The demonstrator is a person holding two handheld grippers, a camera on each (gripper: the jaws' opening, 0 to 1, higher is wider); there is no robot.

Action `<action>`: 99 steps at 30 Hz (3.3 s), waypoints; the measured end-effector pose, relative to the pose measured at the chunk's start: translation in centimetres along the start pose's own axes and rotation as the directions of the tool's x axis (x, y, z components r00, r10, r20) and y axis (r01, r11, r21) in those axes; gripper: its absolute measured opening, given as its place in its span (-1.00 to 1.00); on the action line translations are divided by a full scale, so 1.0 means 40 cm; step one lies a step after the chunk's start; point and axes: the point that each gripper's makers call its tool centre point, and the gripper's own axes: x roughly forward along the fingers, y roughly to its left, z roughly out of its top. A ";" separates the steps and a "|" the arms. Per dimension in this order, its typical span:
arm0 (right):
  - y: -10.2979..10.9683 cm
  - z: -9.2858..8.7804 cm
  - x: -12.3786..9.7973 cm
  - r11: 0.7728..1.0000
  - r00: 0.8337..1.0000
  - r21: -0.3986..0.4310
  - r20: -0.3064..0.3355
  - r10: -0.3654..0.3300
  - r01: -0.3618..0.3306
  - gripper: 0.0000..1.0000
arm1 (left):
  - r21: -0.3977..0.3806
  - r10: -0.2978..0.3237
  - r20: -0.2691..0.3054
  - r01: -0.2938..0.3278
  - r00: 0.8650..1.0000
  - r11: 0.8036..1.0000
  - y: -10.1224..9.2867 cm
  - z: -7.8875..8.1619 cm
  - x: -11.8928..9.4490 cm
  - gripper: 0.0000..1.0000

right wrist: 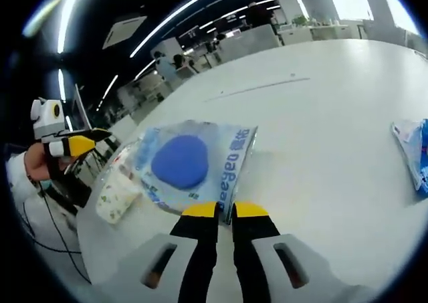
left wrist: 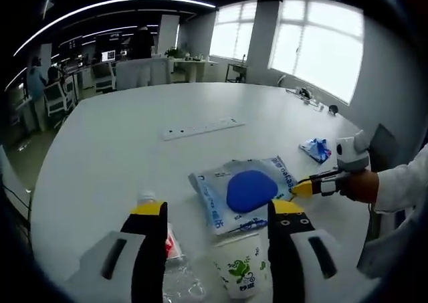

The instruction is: Arrange the tabletop items into an orderly group along one side of the table until the central work area is clear of visible clutter.

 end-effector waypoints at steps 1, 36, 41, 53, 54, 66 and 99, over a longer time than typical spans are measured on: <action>-0.001 0.000 0.000 1.000 1.000 0.001 0.000 -0.001 0.001 -0.90 | 0.002 -0.001 0.001 0.001 1.000 1.000 0.000 0.003 0.003 0.17; 0.006 0.000 0.002 1.000 1.000 -0.001 0.008 0.025 -0.025 -0.97 | 0.104 0.116 -0.339 -0.086 0.933 0.991 0.042 -0.096 0.207 -0.96; 0.006 0.002 -0.002 1.000 1.000 -0.004 0.013 0.028 -0.028 -0.99 | 0.087 0.101 -0.331 -0.077 0.938 0.993 0.036 -0.092 0.202 -1.00; 0.021 0.029 -0.028 0.999 0.998 0.008 0.035 0.043 -0.043 -1.00 | 0.056 0.078 -0.285 -0.065 0.955 0.996 0.023 -0.058 0.183 -1.00; 0.021 0.034 -0.030 0.999 0.998 0.008 0.039 0.044 -0.044 -1.00 | 0.054 0.076 -0.282 -0.063 0.956 0.997 0.022 -0.055 0.181 -1.00; 0.009 0.103 -0.061 0.999 0.995 -0.005 0.091 0.038 -0.038 -1.00 | 0.023 0.054 -0.218 -0.050 0.974 0.998 -0.002 0.011 0.168 -1.00; -0.090 0.233 -0.221 0.996 0.973 -0.028 0.221 -0.072 0.081 -1.00 | -0.037 -0.048 -0.097 0.044 0.994 0.998 -0.178 0.127 0.190 -1.00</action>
